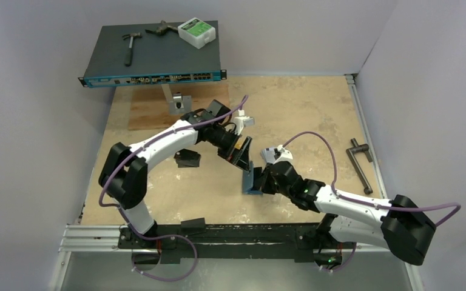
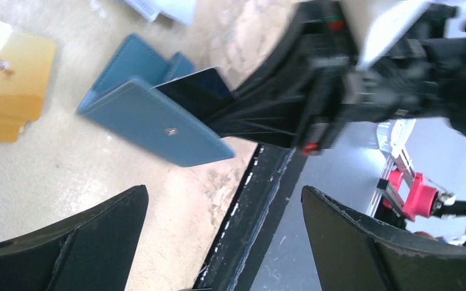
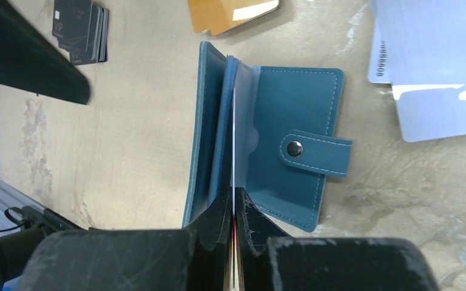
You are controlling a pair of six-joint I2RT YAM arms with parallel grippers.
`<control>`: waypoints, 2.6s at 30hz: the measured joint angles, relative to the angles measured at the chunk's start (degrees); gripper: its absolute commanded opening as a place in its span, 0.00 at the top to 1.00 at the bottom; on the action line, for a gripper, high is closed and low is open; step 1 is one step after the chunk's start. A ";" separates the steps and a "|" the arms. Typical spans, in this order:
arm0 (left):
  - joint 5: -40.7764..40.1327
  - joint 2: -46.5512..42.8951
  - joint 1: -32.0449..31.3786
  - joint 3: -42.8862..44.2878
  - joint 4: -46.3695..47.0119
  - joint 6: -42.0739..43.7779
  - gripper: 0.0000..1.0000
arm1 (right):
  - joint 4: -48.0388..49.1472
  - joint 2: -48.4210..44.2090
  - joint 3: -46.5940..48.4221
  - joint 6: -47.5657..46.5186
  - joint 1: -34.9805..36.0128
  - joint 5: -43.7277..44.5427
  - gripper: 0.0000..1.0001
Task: Put the credit cards into the card holder
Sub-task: Open the card holder at the center of the board.
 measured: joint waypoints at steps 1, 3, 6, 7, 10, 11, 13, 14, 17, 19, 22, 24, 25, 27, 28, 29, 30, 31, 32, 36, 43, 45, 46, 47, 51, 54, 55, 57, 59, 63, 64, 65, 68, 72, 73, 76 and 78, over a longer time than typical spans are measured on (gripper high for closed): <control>0.63 -1.07 0.00 0.76 -1.14 0.76 0.14 | 0.15 0.63 0.50 -0.15 0.31 0.04 1.00; 2.80 -2.45 0.22 3.19 -3.58 3.32 0.08 | 0.39 2.19 1.60 -0.55 0.87 0.02 1.00; 7.67 -4.13 1.84 7.41 -6.80 6.73 0.00 | 0.66 3.87 2.89 -1.11 1.55 0.02 1.00; 9.03 -4.83 2.86 8.11 -7.52 8.02 0.00 | 0.74 4.22 3.21 -1.29 1.79 0.02 1.00; 11.74 -6.51 5.73 9.11 -10.93 11.67 0.00 | 1.07 5.07 4.07 -1.90 2.40 0.07 1.00; 12.02 -6.78 6.60 9.70 -12.50 12.90 0.00 | 1.09 5.62 4.50 -2.10 2.67 0.09 1.00; 10.21 -7.52 7.28 10.14 -14.10 14.91 0.00 | 0.98 7.02 5.77 -2.54 3.48 0.11 1.00; 8.26 -8.22 7.15 9.81 -14.19 15.56 0.00 | 1.05 7.74 6.40 -2.78 3.80 0.11 1.00; 0.26 -11.98 6.10 5.81 -12.17 16.44 0.00 | 1.11 10.19 9.01 -3.56 4.85 0.09 1.00; -3.78 -12.98 5.70 3.89 -12.52 16.37 0.00 | 1.33 11.19 10.05 -3.82 5.29 0.07 1.00; -7.26 -10.43 5.79 1.73 -11.47 15.28 0.00 | 1.51 12.02 10.47 -4.04 5.64 0.07 1.00; -8.90 -8.39 5.97 -2.10 -9.42 13.55 0.00 | 1.46 12.72 10.60 -4.15 5.86 0.09 1.00; -9.29 -7.21 6.05 -4.37 -9.01 12.37 0.00 | 1.44 13.18 10.73 -4.20 5.88 0.09 1.00; -9.27 -5.38 6.05 -6.69 -8.87 10.71 0.00 | 1.44 13.77 10.84 -4.20 5.92 0.09 1.00; -8.90 -4.42 6.03 -7.34 -8.52 9.70 0.00 | 1.42 13.97 10.84 -4.20 5.99 0.11 1.00; -8.37 -3.48 6.03 -7.54 -8.02 8.68 0.00 | 1.42 14.14 10.88 -4.20 6.03 0.09 1.00; -7.78 -2.80 6.03 -7.54 -7.26 7.80 0.00 | 1.33 14.47 11.08 -4.28 6.14 0.09 1.00; -7.15 -2.23 6.03 -7.54 -6.23 7.13 0.00 | 1.20 14.84 11.39 -4.42 6.25 0.09 1.00; -6.34 -1.64 6.03 -7.54 -4.70 6.03 0.00 | 1.07 15.26 11.74 -4.48 6.36 0.09 1.00; -4.24 -1.31 6.03 -8.11 -0.68 3.41 0.00 | 1.01 16.50 12.94 -4.85 6.73 0.09 1.00; -3.76 -1.31 5.31 -9.38 1.53 2.36 0.20 | 1.01 17.90 13.57 -5.09 6.97 -0.02 1.00; -4.61 -1.31 4.92 -9.44 1.36 2.80 0.26 | 0.96 18.29 13.60 -5.11 6.97 -0.04 1.00; -5.22 -1.31 4.81 -9.46 1.36 3.08 0.28 | 0.94 18.40 13.60 -5.11 6.97 -0.04 1.00; -5.97 -1.31 4.61 -9.51 1.33 3.37 0.31 | 0.92 18.40 13.60 -5.09 6.99 -0.04 1.00; -8.31 -1.31 4.44 -10.19 1.22 4.61 0.45 | 0.90 18.38 13.60 -5.05 6.99 0.02 1.00; -9.16 -1.33 4.44 -10.78 1.03 5.11 0.52 | 0.92 18.27 13.60 -4.98 6.97 0.11 1.00; -9.22 -1.33 4.46 -10.86 1.01 5.33 0.53 | 0.90 18.23 13.57 -4.96 6.97 0.11 1.00; -9.25 -1.33 4.48 -10.93 0.96 5.55 0.56 | 0.87 18.10 13.55 -4.83 6.97 0.13 1.00; -9.25 -1.33 4.48 -10.93 1.01 5.92 0.58 | 0.90 17.88 13.44 -4.79 6.97 0.13 1.00; -9.25 -1.33 4.48 -10.93 1.01 5.99 0.62 | 1.05 17.81 12.76 -4.50 6.97 0.13 1.00; -9.25 -1.33 4.48 -10.93 1.01 6.01 0.64 | 1.03 17.75 12.44 -4.35 6.97 0.11 1.00; -9.25 -1.33 4.48 -10.93 1.01 5.99 0.66 | 1.05 17.59 12.04 -4.28 6.97 0.09 1.00; -9.27 -1.33 4.48 -10.93 1.03 6.08 0.67 | 1.05 17.03 10.95 -3.82 6.97 0.09 1.00; -9.20 -1.33 4.48 -10.93 1.07 6.08 0.64 | 1.03 16.24 9.77 -3.26 6.97 0.09 1.00; -9.20 -1.33 4.48 -10.93 1.05 6.08 0.63 | 1.05 16.04 9.51 -3.15 6.97 0.07 1.00; -8.96 -1.36 4.48 -10.93 1.05 6.05 0.65 | 1.07 15.58 8.94 -2.82 6.97 0.04 1.00; -8.70 -1.36 4.48 -10.93 1.05 6.01 0.68 | 1.14 15.56 8.90 -2.62 6.99 0.02 1.00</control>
